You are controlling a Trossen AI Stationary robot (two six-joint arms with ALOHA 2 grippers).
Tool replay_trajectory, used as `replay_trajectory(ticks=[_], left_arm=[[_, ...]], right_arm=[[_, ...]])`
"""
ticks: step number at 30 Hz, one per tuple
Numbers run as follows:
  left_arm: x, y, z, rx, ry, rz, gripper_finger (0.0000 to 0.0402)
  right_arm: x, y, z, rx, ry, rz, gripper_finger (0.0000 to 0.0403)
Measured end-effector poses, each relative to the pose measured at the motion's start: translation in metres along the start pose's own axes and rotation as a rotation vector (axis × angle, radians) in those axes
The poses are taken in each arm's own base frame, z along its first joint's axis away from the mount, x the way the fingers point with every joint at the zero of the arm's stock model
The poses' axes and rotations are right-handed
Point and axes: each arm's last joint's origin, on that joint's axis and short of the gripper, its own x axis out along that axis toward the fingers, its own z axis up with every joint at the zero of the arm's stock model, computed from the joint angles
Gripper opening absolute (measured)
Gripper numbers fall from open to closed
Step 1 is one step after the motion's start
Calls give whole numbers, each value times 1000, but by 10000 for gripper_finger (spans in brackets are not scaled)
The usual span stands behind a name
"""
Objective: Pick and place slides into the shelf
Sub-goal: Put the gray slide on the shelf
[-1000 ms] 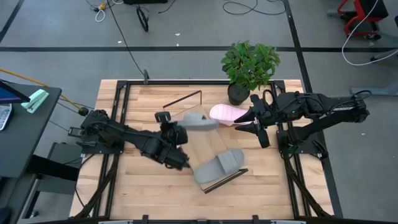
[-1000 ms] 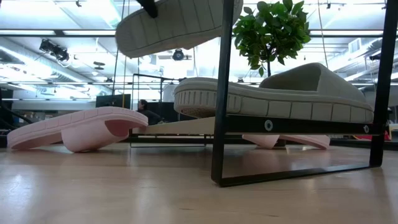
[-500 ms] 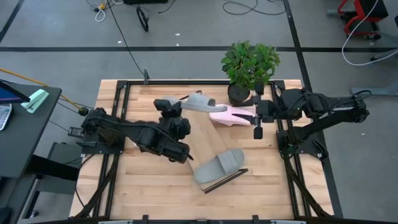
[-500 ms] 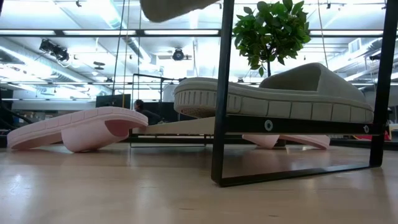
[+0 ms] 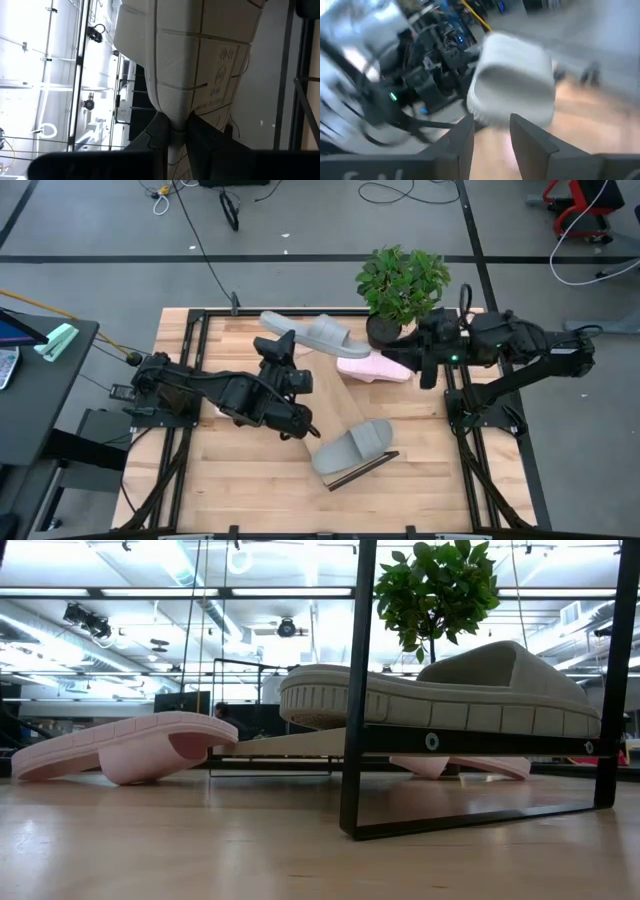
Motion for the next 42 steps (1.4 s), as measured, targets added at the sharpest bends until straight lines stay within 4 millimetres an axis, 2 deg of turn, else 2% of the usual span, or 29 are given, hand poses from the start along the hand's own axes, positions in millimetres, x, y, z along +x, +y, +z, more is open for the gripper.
replay_trajectory(ticks=[2,5,8,13,19,23,27,35,38,42], left_arm=[[2,0,0,-3,7,1,44],[7,0,-1,-36,19,4,44],[9,0,-1,-57,27,7,44],[9,0,-2,-88,26,7,44],[9,-1,-5,-123,26,7,44],[9,-5,-7,-103,27,7,44],[9,-14,-8,-63,28,7,44],[9,-31,-10,-56,27,7,44],[9,-34,-11,-72,27,7,44],[9,-35,-11,-76,25,7,44]], right_arm=[[0,-3,-6,180,71,-13,130],[3,-11,-20,288,182,-78,130],[6,-18,-31,379,194,-97,129],[6,-18,-37,538,17,57,130],[3,-34,-62,726,-151,141,126],[9,-40,-79,910,-263,290,126],[17,-40,-85,1025,-350,357,126],[34,-39,-87,1079,-306,353,126],[33,-40,-83,919,-300,357,126],[17,-36,-72,546,-345,386,126]])
